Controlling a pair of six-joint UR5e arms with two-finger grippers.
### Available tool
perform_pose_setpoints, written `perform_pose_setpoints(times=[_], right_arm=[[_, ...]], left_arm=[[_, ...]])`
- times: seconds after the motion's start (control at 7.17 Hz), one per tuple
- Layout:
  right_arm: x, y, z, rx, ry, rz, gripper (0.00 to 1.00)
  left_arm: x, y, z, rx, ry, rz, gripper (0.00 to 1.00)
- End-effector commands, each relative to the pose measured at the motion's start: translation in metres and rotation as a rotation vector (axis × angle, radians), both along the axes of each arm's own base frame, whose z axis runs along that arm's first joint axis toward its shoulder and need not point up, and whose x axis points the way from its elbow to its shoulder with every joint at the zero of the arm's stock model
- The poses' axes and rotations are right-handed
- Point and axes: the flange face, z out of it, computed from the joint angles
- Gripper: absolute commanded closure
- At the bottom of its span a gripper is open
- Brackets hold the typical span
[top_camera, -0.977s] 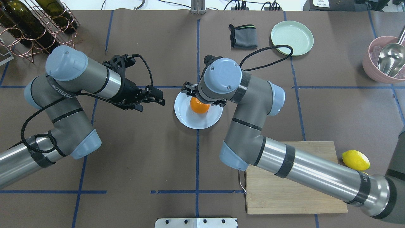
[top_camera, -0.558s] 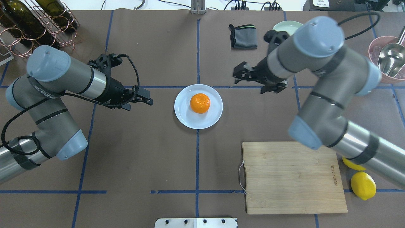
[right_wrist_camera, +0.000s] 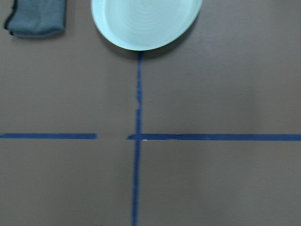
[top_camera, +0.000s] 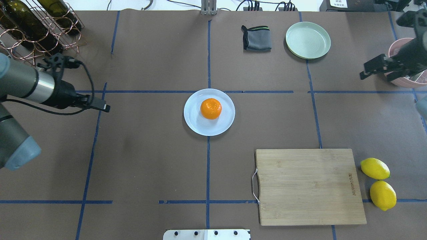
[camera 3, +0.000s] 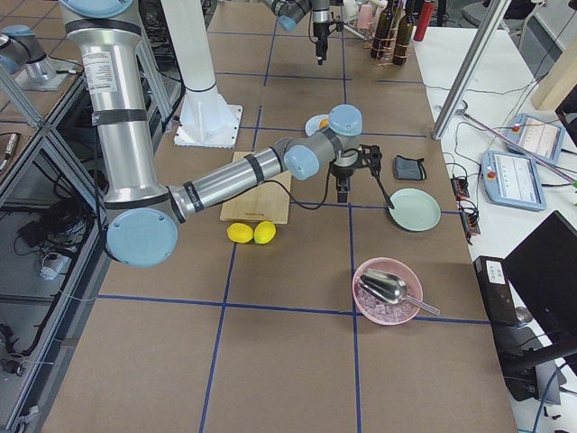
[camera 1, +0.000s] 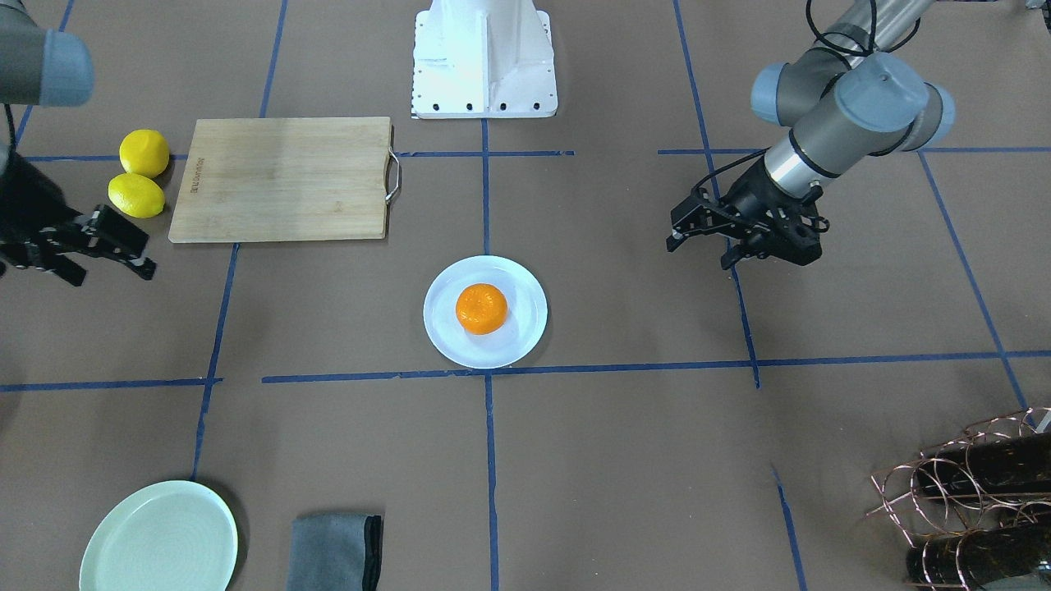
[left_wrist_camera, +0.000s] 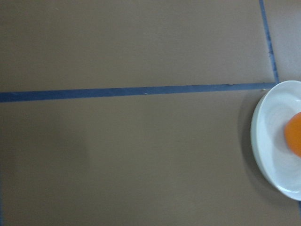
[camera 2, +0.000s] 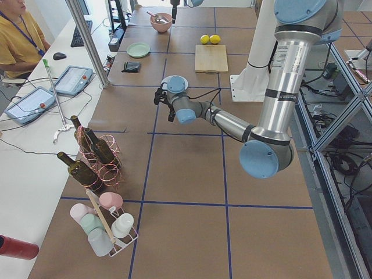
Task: Pick orange to plate
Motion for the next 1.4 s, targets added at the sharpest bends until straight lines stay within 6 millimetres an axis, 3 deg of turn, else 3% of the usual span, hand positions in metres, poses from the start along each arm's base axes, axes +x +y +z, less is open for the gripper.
perform_pose_setpoints(times=[0.0,0.14,0.28,0.42,0.56,0.7,0.84,0.98,1.26], right_arm=[[0.099,0.002,0.07,0.042,0.117,-0.15,0.0],[0.135,0.008,0.093,0.047,0.131,-0.225,0.0],[0.156,0.015,0.103,0.034,0.13,-0.251,0.0],[0.165,0.025,0.112,0.015,0.118,-0.246,0.0],[0.167,0.034,0.123,-0.012,0.109,-0.239,0.0],[0.167,0.037,0.128,-0.027,0.107,-0.236,0.0],[0.167,0.038,0.126,-0.022,0.106,-0.236,0.0],[0.167,0.039,0.128,-0.023,0.11,-0.233,0.0],[0.167,0.051,0.143,-0.054,0.109,-0.234,0.0]], left_arm=[[-0.127,0.01,0.083,0.154,-0.091,0.06,0.0],[-0.181,0.013,0.111,0.199,-0.147,0.06,0.0],[-0.228,0.007,0.13,0.188,-0.21,0.092,0.0],[-0.298,0.005,0.15,0.135,-0.282,0.095,0.0],[-0.333,-0.005,0.147,0.035,-0.299,0.108,0.0],[-0.341,-0.01,0.137,-0.085,-0.302,0.117,0.0],[-0.347,-0.003,0.139,-0.124,-0.301,0.109,0.0],[-0.346,0.014,0.166,-0.171,-0.297,0.12,0.0],[-0.346,0.017,0.173,-0.172,-0.304,0.12,0.0]])
